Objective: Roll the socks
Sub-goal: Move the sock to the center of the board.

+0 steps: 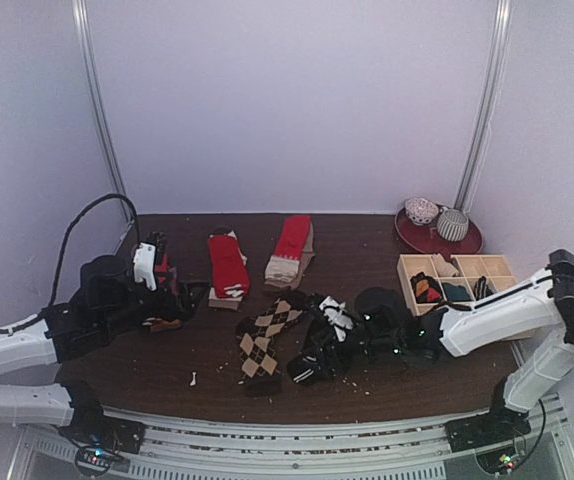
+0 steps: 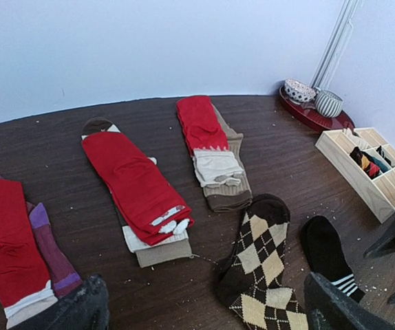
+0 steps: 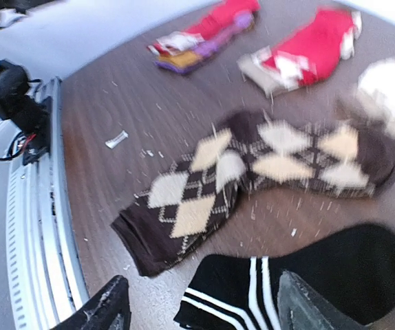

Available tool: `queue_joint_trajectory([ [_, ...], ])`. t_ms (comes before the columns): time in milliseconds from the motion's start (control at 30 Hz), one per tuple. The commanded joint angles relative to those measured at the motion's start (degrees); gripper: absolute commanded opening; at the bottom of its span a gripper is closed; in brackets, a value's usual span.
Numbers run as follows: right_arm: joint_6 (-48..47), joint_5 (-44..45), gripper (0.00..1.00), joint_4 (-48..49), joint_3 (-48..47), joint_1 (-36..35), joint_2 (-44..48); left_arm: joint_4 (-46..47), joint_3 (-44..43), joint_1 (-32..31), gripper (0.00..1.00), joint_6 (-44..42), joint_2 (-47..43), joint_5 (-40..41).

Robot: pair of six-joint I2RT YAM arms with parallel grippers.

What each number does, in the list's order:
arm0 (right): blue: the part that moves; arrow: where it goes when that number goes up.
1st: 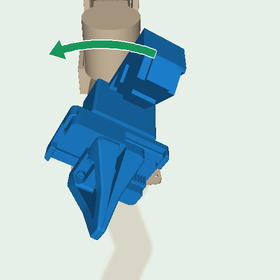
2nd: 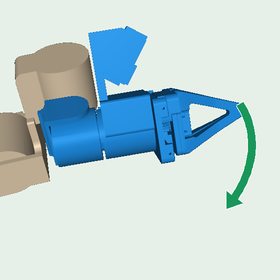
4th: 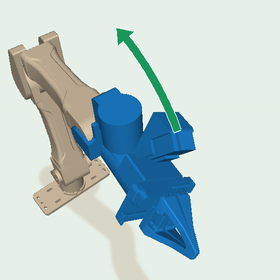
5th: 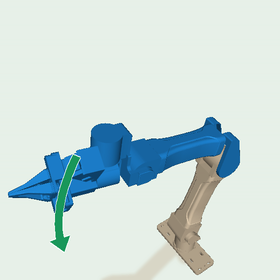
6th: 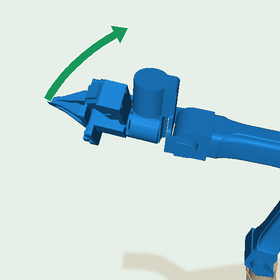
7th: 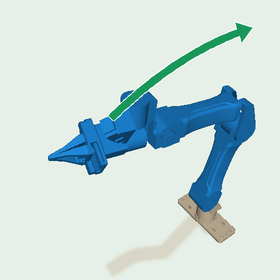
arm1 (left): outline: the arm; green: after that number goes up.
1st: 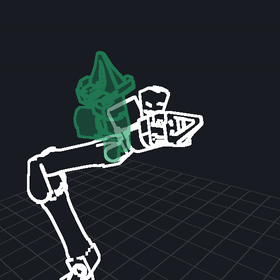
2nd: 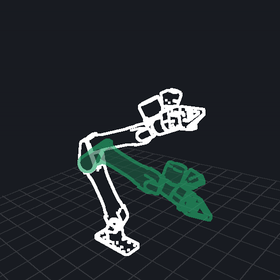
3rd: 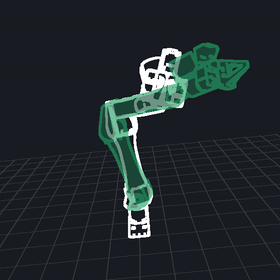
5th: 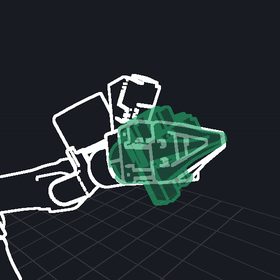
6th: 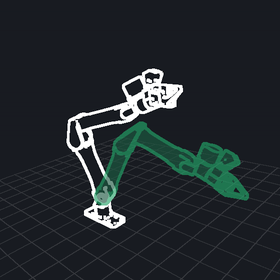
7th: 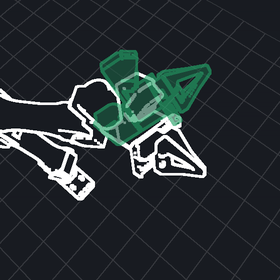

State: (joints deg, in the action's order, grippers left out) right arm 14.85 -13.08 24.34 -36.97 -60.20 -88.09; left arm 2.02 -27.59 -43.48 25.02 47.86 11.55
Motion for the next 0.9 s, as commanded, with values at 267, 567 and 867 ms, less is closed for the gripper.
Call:
queue_joint_trajectory([
  [267, -31.2, -0.8, 0.75, 8.2, 14.2, -0.2, 4.5, 3.8, -0.4, 0.2, 0.98, -1.0, 3.6, 0.2],
  [567, -38.1, -3.7, 0.75, 9.2, 11.5, -0.2, 1.2, 3.0, -2.2, 0.2, 0.98, -1.2, 8.0, 1.8],
  [867, -39.2, -8.2, 0.7, 9.1, 9.3, -0.3, -2.7, 2.8, -2.7, 0.2, 0.98, -1.5, 8.3, 2.2],
])
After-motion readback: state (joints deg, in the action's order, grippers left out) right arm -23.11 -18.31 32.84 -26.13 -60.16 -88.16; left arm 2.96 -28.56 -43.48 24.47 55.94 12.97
